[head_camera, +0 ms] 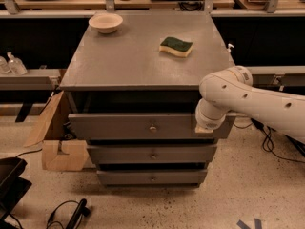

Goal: Open top drawer

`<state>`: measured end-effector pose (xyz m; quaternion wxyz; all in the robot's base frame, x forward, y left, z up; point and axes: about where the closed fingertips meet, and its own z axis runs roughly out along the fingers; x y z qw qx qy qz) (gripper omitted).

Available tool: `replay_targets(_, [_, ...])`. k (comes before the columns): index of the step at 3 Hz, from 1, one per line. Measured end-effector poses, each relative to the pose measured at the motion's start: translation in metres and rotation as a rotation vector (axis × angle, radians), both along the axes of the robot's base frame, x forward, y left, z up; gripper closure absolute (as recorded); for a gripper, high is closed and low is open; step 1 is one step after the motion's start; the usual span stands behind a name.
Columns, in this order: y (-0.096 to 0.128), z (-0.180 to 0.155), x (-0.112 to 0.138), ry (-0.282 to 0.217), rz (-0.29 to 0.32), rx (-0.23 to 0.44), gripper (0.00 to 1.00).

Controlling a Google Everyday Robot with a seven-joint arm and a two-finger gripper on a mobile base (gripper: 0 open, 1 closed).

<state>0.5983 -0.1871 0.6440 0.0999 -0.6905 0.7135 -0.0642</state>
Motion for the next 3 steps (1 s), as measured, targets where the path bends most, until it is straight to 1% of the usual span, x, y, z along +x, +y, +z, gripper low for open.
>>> replay_targets(3, [0.0, 0.0, 0.0, 0.0, 0.0, 0.0, 1.0])
